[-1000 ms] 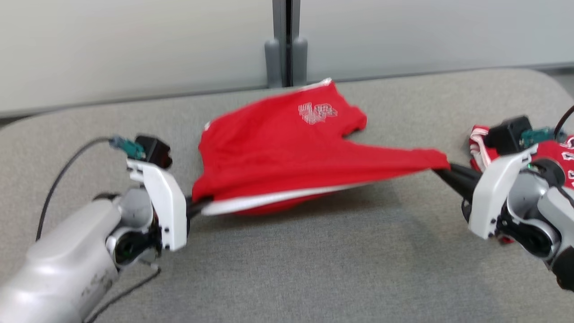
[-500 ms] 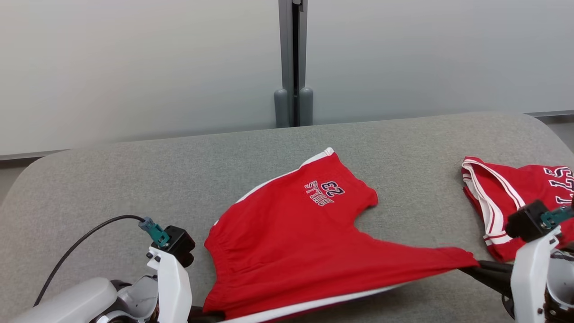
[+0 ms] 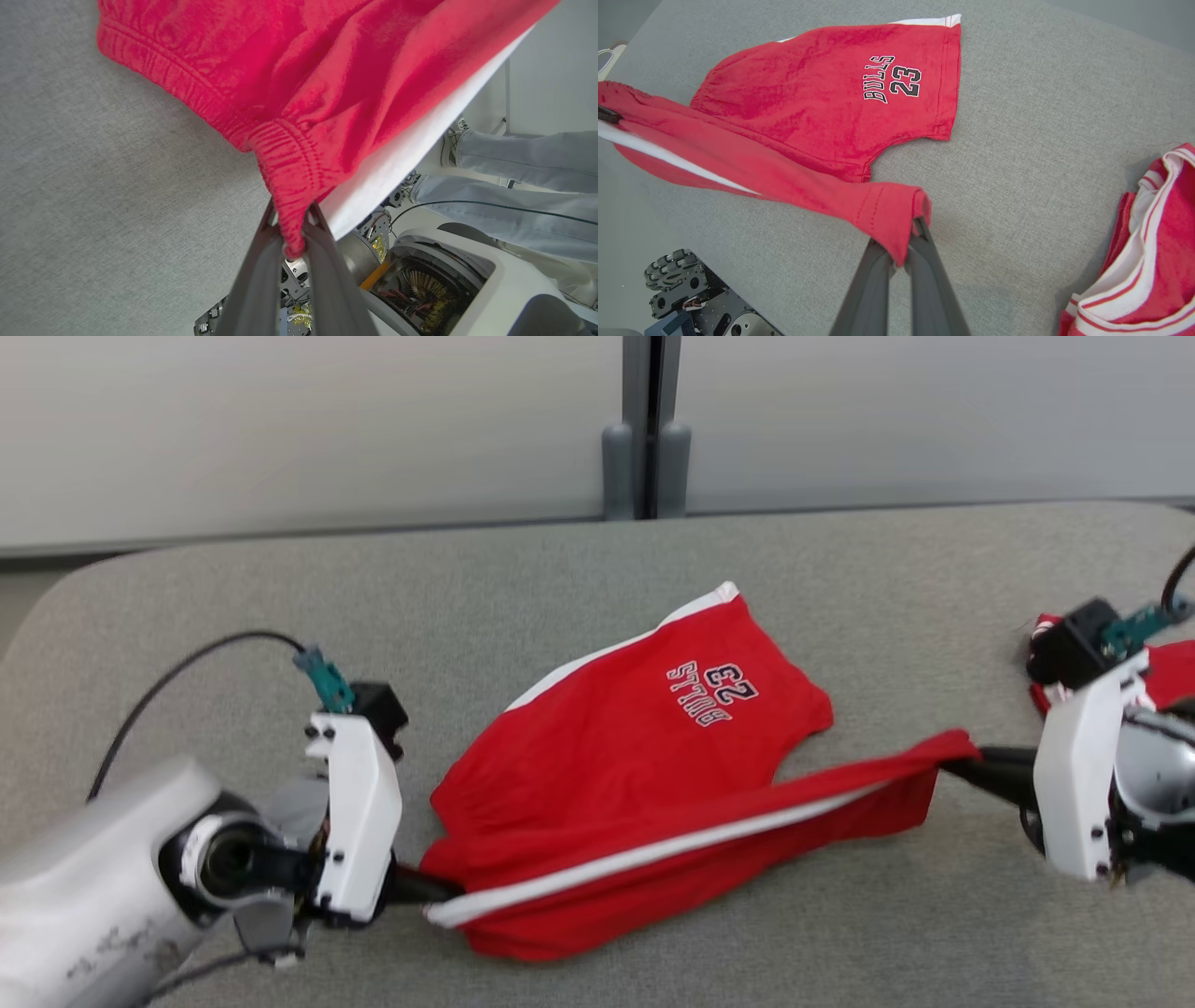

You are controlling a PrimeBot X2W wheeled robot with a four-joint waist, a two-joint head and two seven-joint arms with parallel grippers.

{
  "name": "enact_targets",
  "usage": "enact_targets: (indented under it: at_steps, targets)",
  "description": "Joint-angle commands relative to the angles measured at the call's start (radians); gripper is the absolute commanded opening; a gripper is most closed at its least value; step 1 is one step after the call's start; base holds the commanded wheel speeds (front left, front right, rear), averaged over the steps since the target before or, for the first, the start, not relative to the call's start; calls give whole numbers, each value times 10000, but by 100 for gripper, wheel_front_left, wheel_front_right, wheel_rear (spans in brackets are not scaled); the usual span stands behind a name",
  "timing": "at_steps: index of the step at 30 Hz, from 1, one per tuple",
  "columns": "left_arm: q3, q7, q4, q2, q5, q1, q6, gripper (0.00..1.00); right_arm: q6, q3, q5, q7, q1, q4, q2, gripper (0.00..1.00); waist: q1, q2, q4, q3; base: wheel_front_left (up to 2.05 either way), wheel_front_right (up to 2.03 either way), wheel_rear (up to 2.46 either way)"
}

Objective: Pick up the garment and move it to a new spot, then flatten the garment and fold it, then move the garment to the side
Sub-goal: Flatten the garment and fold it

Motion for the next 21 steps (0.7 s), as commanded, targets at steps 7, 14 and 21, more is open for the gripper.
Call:
enact_targets:
  at_steps: [7, 14, 21]
  targets:
    - [710, 820, 1136, -547, -769, -1394, 189, 0, -11, -870, -713, 1452, -1860, 1032, 814, 0, 0, 0, 542, 1432, 0, 0, 0]
    - [978, 1194, 1810, -929, -895, -2177, 224, 0, -11, -1011, -1189, 1659, -3286, 2048, 1391, 0, 0, 0, 832, 1993, 0, 0, 0]
    - [1107, 1230, 2328, -1450, -799, -2715, 66, 0, -11, -704, -1593, 1126, -4608, 3287, 1762, 0, 0, 0, 1174, 2572, 0, 0, 0]
